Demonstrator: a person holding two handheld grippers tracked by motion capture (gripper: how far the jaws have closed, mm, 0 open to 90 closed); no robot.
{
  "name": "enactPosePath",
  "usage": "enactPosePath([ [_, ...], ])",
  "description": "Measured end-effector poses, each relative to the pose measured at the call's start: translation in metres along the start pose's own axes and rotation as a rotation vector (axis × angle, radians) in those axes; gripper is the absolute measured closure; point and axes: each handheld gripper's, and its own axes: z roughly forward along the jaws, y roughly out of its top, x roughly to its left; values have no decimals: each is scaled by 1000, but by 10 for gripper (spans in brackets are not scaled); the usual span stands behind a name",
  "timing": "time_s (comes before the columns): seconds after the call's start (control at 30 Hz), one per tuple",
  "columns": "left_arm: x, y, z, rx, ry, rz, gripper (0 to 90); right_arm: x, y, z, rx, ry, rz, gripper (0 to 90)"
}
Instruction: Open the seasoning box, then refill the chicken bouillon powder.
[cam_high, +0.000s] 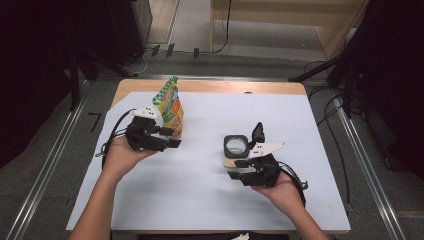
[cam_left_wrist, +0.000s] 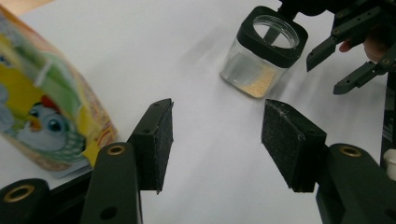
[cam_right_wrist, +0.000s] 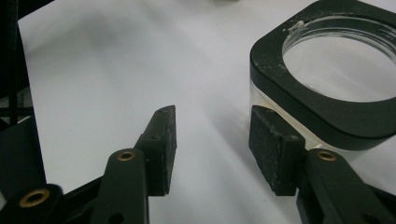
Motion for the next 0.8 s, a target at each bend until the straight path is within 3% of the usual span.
enactPosePath([
  [0.23, 9, -7, -10, 12, 46, -16, 446, 0, 0, 3, 5, 3, -7, 529],
  [0.53, 25, -19, -25, 7, 109, -79, 446, 1, 1, 5, 12, 12, -3, 529],
  [0.63, 29, -22, -26, -5, 135, -88, 428, 2, 2, 8, 12, 18, -7, 530],
  [0.8, 36, -20, -28, -68, 159, -150, 410, 4, 3, 11, 24, 21, -14, 530],
])
